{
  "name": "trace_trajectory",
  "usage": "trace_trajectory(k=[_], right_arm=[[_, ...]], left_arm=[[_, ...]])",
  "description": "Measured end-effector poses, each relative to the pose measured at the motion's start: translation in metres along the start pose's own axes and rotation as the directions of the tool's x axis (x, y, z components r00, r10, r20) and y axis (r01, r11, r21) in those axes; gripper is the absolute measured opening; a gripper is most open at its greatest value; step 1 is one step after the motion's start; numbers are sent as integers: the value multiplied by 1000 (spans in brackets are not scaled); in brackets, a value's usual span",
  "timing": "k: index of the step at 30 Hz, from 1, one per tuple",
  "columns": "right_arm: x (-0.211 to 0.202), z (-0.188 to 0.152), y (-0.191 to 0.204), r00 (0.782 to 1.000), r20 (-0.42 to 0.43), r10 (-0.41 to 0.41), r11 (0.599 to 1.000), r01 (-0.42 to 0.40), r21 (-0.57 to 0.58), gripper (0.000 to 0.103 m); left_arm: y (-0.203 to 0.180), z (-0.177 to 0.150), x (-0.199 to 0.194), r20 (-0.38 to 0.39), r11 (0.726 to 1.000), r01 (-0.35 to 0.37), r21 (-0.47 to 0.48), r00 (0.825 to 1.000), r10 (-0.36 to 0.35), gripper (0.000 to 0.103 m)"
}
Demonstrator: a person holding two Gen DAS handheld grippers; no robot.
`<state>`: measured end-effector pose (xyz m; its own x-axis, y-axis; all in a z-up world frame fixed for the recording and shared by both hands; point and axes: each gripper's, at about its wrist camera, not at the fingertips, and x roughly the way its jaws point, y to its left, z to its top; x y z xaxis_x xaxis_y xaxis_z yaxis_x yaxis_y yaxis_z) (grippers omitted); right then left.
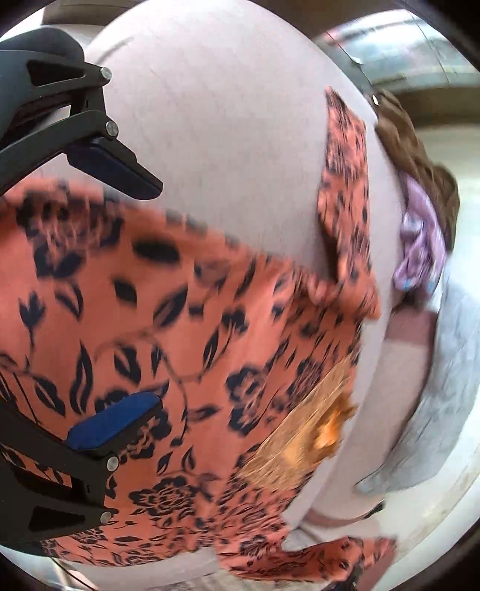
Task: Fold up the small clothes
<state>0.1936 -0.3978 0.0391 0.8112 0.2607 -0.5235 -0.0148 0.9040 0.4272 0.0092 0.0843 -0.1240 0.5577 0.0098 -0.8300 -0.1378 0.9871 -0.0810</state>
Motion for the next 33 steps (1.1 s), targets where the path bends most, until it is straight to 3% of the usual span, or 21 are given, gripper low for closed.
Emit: trace_trajectory(k=[1, 2, 3, 4, 5, 7, 8, 9, 13, 17, 21, 24, 25, 26, 27, 28, 31, 33], right_arm=[[7, -20, 25, 999, -27, 45, 999, -46, -15, 11], [18, -48, 48, 993, -72, 95, 995, -95, -7, 25], [37, -80, 66, 981, -136, 137, 991, -137, 7, 71], [56, -108, 80, 967, -210, 145, 989, -149, -2, 96], [83, -147, 93, 945, -299, 133, 988, -150, -37, 100], [109, -194, 95, 916, -396, 57, 992, -96, -79, 99], [115, -211, 88, 895, -441, 64, 995, -91, -41, 97], [109, -219, 78, 891, -441, 108, 994, -110, 21, 97], [76, -198, 47, 929, -353, 113, 994, -105, 42, 98], [41, -185, 20, 944, -314, 100, 993, -76, 86, 98], [15, -190, -10, 950, -289, 117, 987, -78, 143, 98], [1, -190, -22, 953, -278, 121, 986, -82, 147, 98], [-1, -191, -24, 954, -277, 117, 987, -80, 142, 98], [-2, -192, -26, 954, -279, 111, 988, -76, 134, 98], [-1, -194, -26, 953, -281, 110, 988, -75, 131, 98], [-2, -195, -29, 953, -283, 110, 989, -76, 131, 98], [2, -196, -36, 953, -284, 102, 989, -65, 134, 98], [4, -193, -42, 953, -287, 95, 988, -55, 142, 98]], left_arm=[[8, 0, -4, 10, 1000, -13, -8, 1000, 13, 103], [19, 0, -9, 20, 999, -26, -27, 999, 26, 103], [24, 1, -11, 28, 999, -40, -31, 999, 41, 103], [30, 2, -14, 28, 998, -37, -49, 999, 39, 103], [36, 3, -17, 27, 998, -33, -62, 999, 35, 103], [38, 7, -23, 31, 998, -16, -69, 999, 18, 103], [37, 10, -25, 46, 998, -7, -67, 999, 10, 103], [36, 14, -29, 65, 998, 12, -68, 998, -8, 103], [11, 48, -24, 77, 982, 181, -58, 981, -176, 103], [-27, 96, 3, 84, 923, 375, -91, 926, -368, 103], [-52, 130, 61, -21, 900, 392, -193, 915, -403, 103], [-62, 143, 105, -101, 917, 336, -214, 926, -363, 103], [-62, 144, 116, -130, 923, 312, -226, 929, -346, 95], [-62, 143, 131, -175, 926, 288, -242, 926, -334, 63], [-63, 140, 139, -212, 931, 271, -244, 922, -324, 39], [-65, 139, 143, -245, 954, 209, -213, 934, -259, 11], [-70, 144, 130, -195, 964, 220, -151, 949, -247, 5], [-74, 154, 95, -56, 970, 230, -74, 971, -234, 5]])
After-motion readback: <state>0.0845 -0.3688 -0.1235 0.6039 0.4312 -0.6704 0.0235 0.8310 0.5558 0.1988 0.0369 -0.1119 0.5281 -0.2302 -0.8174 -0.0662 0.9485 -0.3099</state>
